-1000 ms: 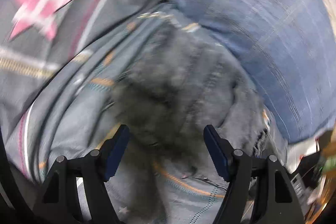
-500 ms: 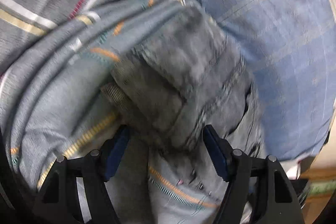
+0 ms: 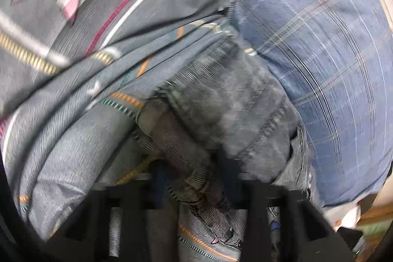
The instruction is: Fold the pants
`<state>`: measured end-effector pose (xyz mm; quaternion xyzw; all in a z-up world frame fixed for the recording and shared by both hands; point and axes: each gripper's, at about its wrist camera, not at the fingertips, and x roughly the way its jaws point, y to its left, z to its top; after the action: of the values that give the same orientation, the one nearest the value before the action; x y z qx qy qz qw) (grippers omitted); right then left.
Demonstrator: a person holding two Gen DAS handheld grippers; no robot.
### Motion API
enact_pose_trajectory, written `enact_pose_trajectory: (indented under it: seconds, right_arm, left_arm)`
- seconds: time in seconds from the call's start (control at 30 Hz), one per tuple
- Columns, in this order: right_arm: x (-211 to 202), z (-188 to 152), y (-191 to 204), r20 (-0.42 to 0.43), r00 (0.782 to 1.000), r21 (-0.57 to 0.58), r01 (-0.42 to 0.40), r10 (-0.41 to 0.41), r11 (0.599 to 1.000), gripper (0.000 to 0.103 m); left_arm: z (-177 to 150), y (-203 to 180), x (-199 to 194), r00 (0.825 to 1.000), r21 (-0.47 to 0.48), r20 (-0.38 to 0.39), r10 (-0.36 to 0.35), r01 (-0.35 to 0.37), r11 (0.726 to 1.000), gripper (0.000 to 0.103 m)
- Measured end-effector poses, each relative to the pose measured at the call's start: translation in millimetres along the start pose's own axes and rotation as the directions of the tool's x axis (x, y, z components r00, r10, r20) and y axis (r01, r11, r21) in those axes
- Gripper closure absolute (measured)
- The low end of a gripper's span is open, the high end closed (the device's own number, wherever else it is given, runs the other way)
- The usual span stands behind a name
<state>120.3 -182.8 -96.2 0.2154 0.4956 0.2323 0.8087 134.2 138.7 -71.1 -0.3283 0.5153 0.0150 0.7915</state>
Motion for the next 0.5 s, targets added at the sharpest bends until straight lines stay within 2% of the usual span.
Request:
enact_pose_trajectory:
  seconds: [0.1,0.17,0.3,0.4,0.47,0.5]
  right_arm:
    - [-13,4,-2,0.029,0.998,0.022,-0.049,0.048,0.999,0.043]
    - [-15,4,-7,0.035,0.999,0.039,-0.034,0.033,0.999,0.041]
    - [2,3,-16,-0.001,1.000,0.072,-0.007,0.007,0.997,0.042]
    - [3,3,-5,-0.006,1.000,0.025,0.030,-0.030,0.999,0.040]
    - [7,1,2,-0.017,0.998,-0.010,0.068,-0.068,0.998,0.040]
    - [9,-1,6,-0.019,0.995,-0.043,0.092,-0.093,0.995,0.040]
  left_arm:
    - [-2,-11,-16,0.997,0.054,0.075,0.002,-0.006,0.998,0.082]
    - [-4,-23,-21,0.995,0.111,0.101,0.017,-0.028,0.993,0.077]
    - [-2,-26,-7,0.994,0.122,0.077,0.074,-0.083,0.989,0.070]
    - [1,-17,-2,0.995,0.109,0.065,0.080,-0.086,0.990,0.066]
    - [6,-15,2,0.996,0.091,0.042,0.080,-0.084,0.992,0.067]
    - [8,-15,4,0.996,0.085,0.035,0.081,-0.084,0.993,0.072]
